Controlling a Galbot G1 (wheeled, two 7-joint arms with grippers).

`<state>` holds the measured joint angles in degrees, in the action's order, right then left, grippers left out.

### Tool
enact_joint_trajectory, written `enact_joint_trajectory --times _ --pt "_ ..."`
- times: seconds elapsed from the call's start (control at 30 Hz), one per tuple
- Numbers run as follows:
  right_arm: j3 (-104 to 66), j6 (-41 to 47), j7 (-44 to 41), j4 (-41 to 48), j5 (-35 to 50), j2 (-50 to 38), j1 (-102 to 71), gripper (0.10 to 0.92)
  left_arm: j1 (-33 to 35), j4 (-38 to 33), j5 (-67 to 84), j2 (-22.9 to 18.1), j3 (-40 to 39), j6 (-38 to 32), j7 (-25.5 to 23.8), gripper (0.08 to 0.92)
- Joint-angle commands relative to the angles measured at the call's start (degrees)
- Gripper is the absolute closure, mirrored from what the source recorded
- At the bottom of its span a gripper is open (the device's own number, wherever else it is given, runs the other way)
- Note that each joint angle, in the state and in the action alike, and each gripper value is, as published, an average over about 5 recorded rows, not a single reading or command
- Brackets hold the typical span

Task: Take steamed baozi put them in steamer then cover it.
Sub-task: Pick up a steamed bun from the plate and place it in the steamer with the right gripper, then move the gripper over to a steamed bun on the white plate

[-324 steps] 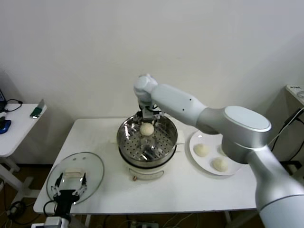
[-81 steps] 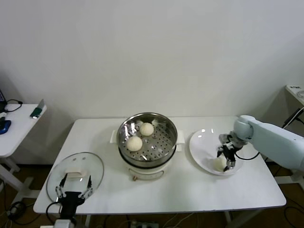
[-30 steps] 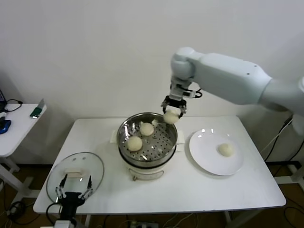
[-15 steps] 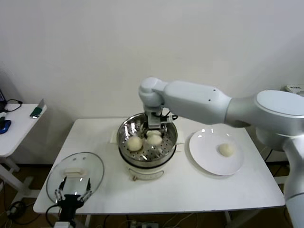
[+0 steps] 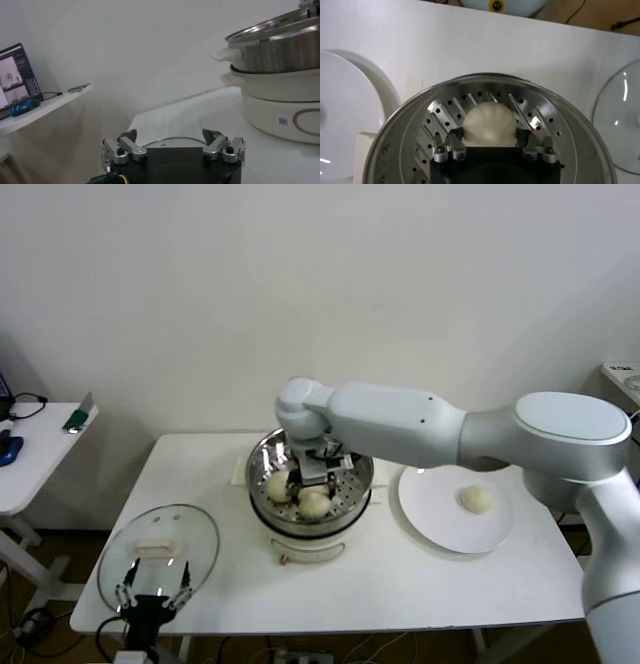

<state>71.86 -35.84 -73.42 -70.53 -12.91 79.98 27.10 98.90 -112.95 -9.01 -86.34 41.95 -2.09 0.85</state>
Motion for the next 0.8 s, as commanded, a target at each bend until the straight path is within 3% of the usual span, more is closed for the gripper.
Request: enact_joint_trajectory --times 0.03,0.23,0.53,0.67,0.8 --pt "0.0 -0.3 0.4 -1.0 -0.8 0.2 -0.9 0.321 -0.1 0.3 0.0 0.0 0.0 0.1 0.0 0.177" --pt "-0.2 0.7 -0.3 -2.1 -0.7 -0.9 -0.4 0.216 -0.3 0.3 -0.1 -0.1 -0.1 0.2 0.0 0.177" --pt "-2.3 0.7 -0.1 -1.1 0.4 -3.6 4.1 0.202 -0.1 0.0 -0.1 -0.1 -0.5 0.2 0.0 0.177" --pt "0.5 3.5 5.8 1.4 4.3 -7.1 8.6 0.203 0.1 -0.3 -0.2 0.0 -0.7 0.1 0.0 0.177" --pt "6.9 13.0 11.6 3.1 13.6 -13.4 13.5 0.203 0.4 -0.8 -0.3 0.1 -0.9 0.1 0.0 0.177"
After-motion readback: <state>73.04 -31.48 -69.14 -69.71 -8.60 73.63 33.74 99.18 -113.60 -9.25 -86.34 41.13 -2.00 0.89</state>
